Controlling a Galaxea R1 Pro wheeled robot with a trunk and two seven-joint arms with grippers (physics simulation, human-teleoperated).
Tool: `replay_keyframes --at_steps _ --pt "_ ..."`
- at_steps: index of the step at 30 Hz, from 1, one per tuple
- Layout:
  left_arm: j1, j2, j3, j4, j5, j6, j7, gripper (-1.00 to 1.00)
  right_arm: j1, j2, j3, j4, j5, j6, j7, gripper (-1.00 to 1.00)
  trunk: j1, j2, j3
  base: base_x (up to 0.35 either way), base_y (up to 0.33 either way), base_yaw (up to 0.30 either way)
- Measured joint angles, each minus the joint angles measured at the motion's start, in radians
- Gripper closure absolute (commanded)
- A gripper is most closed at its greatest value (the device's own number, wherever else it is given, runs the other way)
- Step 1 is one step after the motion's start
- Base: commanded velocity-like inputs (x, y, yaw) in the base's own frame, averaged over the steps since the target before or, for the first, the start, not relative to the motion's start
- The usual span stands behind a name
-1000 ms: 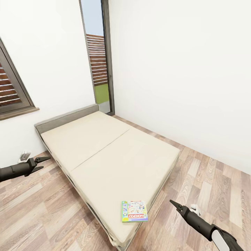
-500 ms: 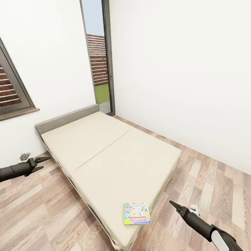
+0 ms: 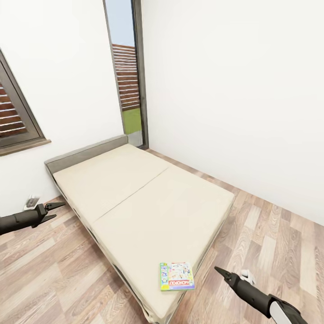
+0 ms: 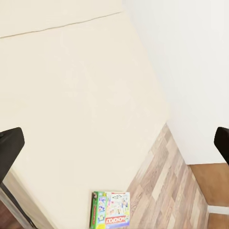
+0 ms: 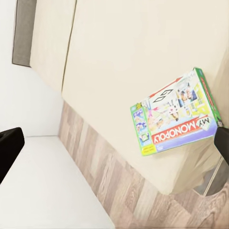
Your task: Put all the toys in the child's room - the three board games (two on the bed and one on the table), the two jigsaw puzzles on the table, and the tennis ball on the table - inside the toy box on the table in the child's room.
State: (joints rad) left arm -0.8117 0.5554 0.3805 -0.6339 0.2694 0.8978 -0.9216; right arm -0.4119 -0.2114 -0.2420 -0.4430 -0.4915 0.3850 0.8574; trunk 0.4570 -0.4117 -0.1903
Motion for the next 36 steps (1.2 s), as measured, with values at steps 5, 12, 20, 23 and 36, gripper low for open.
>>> replay_keyframes --at_steps 5,12,20,23,36 --pt "0.0 0.0 0.0 0.0 0.0 0.0 0.0 -1.0 0.0 0.0 0.004 0.003 -0.002 0.023 0.0 -1.0 0.019 -0.035 -0.016 0.0 0.0 0.0" --pt "0.0 0.0 0.0 0.0 0.0 0.0 0.0 -1.0 0.0 0.0 0.005 0.007 -0.004 0.054 -0.003 -1.0 0.046 -0.084 -0.038 0.0 0.0 0.0" --pt "0.0 0.0 0.0 0.0 0.0 0.0 0.0 -1.0 0.0 -0.002 0.005 0.049 -0.002 0.053 -0.004 -1.0 0.077 -0.141 -0.063 0.0 0.0 0.0" --pt "0.0 0.0 0.0 0.0 0.0 0.0 0.0 -1.0 0.0 -0.001 0.006 0.055 -0.002 0.048 -0.005 -1.0 0.088 -0.162 -0.072 0.0 0.0 0.0" --pt "0.0 0.0 0.0 0.0 0.0 0.0 0.0 -1.0 0.0 -0.005 0.002 0.059 -0.003 0.052 -0.005 -1.0 0.088 -0.162 -0.073 0.0 0.0 0.0"
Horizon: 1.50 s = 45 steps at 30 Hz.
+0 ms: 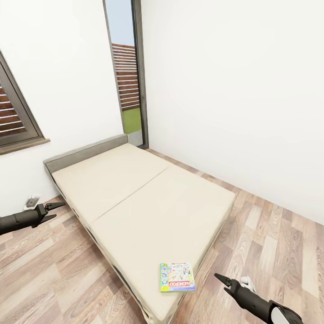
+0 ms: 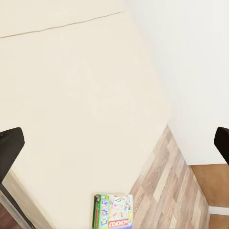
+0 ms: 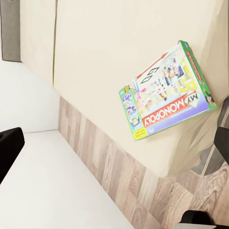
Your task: Put all the toys in the child's room - the three board games (two on the bed and one on the table), the two jigsaw puzzles on the table, and the tennis ball on the table - inside the toy box on the table in the child's room.
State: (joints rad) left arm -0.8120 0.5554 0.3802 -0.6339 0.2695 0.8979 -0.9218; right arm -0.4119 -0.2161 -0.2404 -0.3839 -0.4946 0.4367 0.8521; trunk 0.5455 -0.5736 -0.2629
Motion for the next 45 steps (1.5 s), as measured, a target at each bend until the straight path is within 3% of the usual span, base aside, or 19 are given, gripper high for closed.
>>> replay_keyframes --at_steps 23,35,45 --pt "0.0 0.0 0.0 0.0 0.0 0.0 0.0 -1.0 0.0 0.003 0.005 0.0 0.001 -0.002 -0.008 -1.0 0.0 0.0 0.0 0.0 0.0 0.0" --pt "0.0 0.0 0.0 0.0 0.0 0.0 0.0 -1.0 0.0 -0.005 0.006 0.07 0.003 -0.008 -0.07 -1.0 0.0 0.0 0.0 0.0 0.0 0.0" --pt "0.0 -0.001 0.0 0.0 0.0 0.0 -0.043 -1.0 0.0 -0.011 0.01 0.111 0.011 -0.117 -0.024 -1.0 0.0 0.0 0.0 0.0 0.0 0.0"
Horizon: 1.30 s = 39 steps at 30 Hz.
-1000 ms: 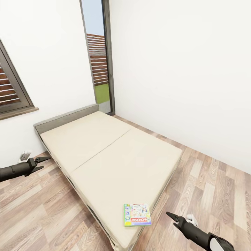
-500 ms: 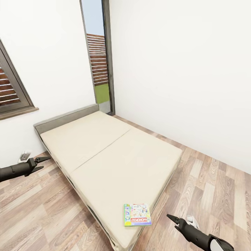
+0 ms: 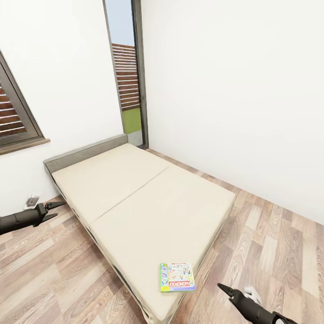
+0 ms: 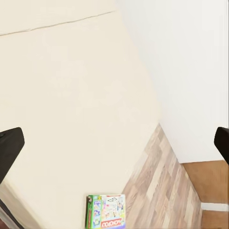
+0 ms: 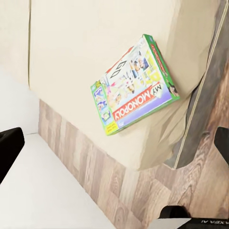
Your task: Put all the toys in the child's room - the three board games (two on the bed and one on the table), the two jigsaw puzzles on the table, and the tennis ball on the table - inside the toy box on the table in the child's room.
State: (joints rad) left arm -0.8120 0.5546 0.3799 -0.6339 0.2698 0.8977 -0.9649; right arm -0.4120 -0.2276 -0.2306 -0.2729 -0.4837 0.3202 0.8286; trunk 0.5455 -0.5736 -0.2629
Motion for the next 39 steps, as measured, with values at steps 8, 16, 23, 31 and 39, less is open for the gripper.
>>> replay_keyframes --at_steps 8,16,23,31,39 --pt "0.0 -0.004 -0.001 0.0 -0.003 0.0 -0.039 -1.0 0.0 -0.001 0.028 0.001 0.012 -0.02 0.159 -1.0 0.0 0.0 0.0 0.0 0.0 0.0" --pt "0.0 -0.004 -0.002 0.0 -0.003 0.0 -0.043 -1.0 0.0 -0.023 0.029 0.0 0.01 -0.022 0.206 -1.0 0.0 0.0 0.0 0.0 0.0 0.0" --pt "0.0 -0.004 -0.002 0.0 -0.003 0.0 -0.043 -1.0 0.0 -0.03 0.028 -0.001 0.009 -0.019 0.23 -1.0 0.0 0.0 0.0 0.0 0.0 0.0" --pt "0.0 -0.004 -0.002 0.0 -0.003 0.0 -0.043 -1.0 -0.001 -0.033 0.028 -0.001 0.01 -0.018 0.248 -1.0 0.0 0.0 0.0 0.0 0.0 0.0" --pt "0.0 -0.004 -0.002 0.0 -0.003 0.0 -0.043 -1.0 0.0 -0.033 0.028 -0.001 0.01 -0.017 0.255 -1.0 0.0 0.0 0.0 0.0 0.0 0.0"
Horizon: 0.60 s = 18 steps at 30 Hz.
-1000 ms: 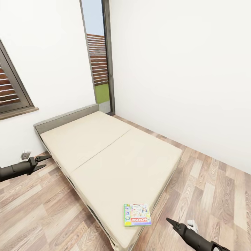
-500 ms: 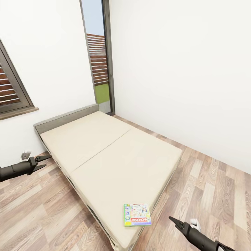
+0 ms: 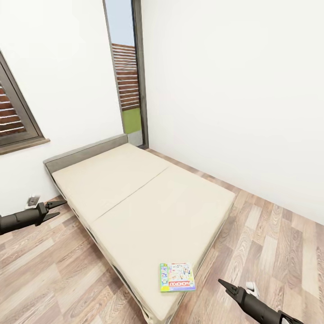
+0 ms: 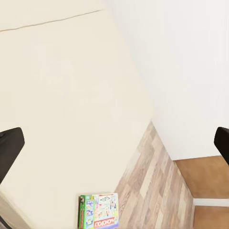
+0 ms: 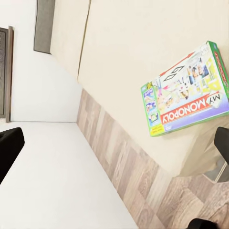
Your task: Put all the toys in the child's room - the three board games (two on the bed and one on the table), the two jigsaw puzzles on the table, and the tennis ball on the table - inside the toy box on the table in the child's room.
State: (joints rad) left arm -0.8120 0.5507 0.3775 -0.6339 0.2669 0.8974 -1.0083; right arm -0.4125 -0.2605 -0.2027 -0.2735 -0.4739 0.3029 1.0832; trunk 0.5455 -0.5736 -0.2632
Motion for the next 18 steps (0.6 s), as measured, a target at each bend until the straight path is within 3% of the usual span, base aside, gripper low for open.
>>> replay_keyframes --at_steps 18 --pt "0.0 0.0 0.0 0.0 0.0 0.0 0.0 -1.0 0.0 0.0 0.002 0.0 0.004 -0.003 0.003 -1.0 0.0 0.0 -0.025 0.0 0.0 0.0"
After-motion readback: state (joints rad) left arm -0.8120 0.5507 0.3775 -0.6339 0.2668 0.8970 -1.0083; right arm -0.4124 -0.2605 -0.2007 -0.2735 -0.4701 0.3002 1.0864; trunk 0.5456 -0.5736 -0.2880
